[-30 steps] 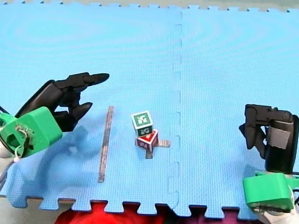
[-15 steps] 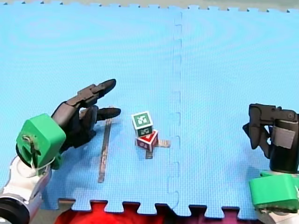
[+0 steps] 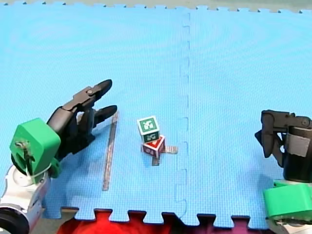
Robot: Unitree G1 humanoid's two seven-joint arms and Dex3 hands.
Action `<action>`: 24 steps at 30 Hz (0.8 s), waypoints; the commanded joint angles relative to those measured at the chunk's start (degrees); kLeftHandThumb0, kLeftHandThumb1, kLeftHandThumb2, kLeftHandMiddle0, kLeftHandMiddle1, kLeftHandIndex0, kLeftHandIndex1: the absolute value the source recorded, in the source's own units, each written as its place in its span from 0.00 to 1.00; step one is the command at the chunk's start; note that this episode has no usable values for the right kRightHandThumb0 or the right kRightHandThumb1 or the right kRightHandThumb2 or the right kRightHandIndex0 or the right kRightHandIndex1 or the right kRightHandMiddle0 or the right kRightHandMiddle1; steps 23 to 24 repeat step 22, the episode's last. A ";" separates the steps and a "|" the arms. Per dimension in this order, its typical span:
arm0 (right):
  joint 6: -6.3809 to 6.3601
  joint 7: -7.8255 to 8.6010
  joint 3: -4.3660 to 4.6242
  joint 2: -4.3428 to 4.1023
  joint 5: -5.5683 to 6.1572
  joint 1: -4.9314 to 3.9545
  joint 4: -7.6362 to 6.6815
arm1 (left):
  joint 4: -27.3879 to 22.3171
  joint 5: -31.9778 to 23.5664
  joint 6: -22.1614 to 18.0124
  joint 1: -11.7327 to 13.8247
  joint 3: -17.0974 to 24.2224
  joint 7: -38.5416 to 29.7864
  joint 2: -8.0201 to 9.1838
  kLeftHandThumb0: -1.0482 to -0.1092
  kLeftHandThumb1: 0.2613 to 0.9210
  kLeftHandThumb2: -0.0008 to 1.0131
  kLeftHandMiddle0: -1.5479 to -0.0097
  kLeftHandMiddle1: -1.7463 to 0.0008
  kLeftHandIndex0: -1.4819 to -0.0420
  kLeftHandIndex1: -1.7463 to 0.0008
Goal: Stack cube left
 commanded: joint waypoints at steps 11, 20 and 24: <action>-1.11 1.74 -0.79 -1.21 1.41 -0.18 1.89 | -0.23 -1.56 -1.92 -0.38 1.43 -2.93 -0.42 0.00 1.00 0.83 0.74 1.00 0.84 1.00; -0.89 1.71 -0.86 -1.27 0.91 -0.23 1.75 | -0.99 -1.67 -2.25 -0.32 1.71 -3.95 -0.78 0.00 1.00 0.83 0.75 1.00 0.85 1.00; -0.88 1.74 -0.87 -1.26 0.94 -0.27 1.81 | -1.17 -1.68 -2.37 -0.34 1.71 -4.12 -0.83 0.00 1.00 0.83 0.75 1.00 0.85 1.00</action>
